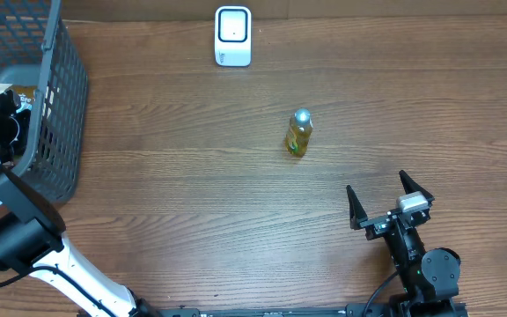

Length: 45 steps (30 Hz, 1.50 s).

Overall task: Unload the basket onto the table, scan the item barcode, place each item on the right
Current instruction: 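Return the left gripper to the basket and grasp the green-lidded jar, then carry the green-lidded jar to the table centre and set it down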

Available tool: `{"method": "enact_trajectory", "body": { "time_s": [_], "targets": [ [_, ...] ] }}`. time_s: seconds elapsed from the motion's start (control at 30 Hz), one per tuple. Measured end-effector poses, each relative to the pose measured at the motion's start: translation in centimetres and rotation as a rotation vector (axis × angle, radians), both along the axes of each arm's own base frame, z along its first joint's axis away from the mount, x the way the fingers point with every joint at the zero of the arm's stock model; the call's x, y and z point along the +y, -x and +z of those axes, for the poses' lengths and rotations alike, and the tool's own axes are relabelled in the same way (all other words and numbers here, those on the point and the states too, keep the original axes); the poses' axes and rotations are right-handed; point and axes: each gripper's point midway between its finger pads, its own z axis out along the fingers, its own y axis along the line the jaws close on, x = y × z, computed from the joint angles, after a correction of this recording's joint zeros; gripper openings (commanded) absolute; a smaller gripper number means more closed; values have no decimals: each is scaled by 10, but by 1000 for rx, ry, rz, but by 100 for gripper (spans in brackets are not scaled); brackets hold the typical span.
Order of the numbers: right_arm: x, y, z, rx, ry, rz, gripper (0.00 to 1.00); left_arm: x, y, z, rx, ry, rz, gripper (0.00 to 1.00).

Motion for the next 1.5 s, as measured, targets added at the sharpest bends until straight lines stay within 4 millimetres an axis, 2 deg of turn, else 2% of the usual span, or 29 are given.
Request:
{"method": "enact_trajectory", "body": {
  "time_s": [0.13, 0.27, 0.4, 0.5, 0.6, 0.67, 0.7, 0.77, 0.87, 0.97, 1.1, 1.13, 1.3, 1.5],
  "targets": [
    [0, 0, 0, 0, 0, 0, 100, 3, 0, 12, 0, -11, 34, 48],
    [0, 0, 0, -1, 1, 0, 100, 15, -15, 50, -75, -58, 77, 42],
    [0, 0, 0, 0, 0, 0, 100, 23, -27, 116, -213, -128, 131, 33],
    [0, 0, 0, 0, 0, 0, 100, 18, -30, 184, -375, -167, 177, 32],
    [0, 0, 0, 0, 0, 0, 100, -5, -26, 250, -551, -144, 173, 19],
    [0, 0, 0, 0, 1, 0, 100, -33, -18, 292, -664, -97, 144, 10],
    [0, 0, 0, 0, 0, 0, 100, -52, -12, 313, -718, -67, 119, 9],
    [0, 0, 0, 0, 0, 0, 100, -86, 0, 341, -783, -20, 76, 11],
    [0, 0, 0, 0, 0, 0, 100, -134, 17, 363, -824, 42, 3, 12],
    [0, 0, 0, 0, 0, 0, 100, -181, 35, 365, -789, 113, -66, 14],
    [0, 0, 0, -1, 1, 0, 100, -235, 55, 342, -640, 203, -134, 15],
    [0, 0, 0, -1, 0, 0, 100, -245, 57, 336, -603, 215, -145, 10],
    [0, 0, 0, -1, 1, 0, 100, -296, 55, 303, -460, 251, -236, 9],
    [0, 0, 0, -1, 1, 0, 100, -354, 53, 242, -279, 197, -318, 10]
  ]
}}
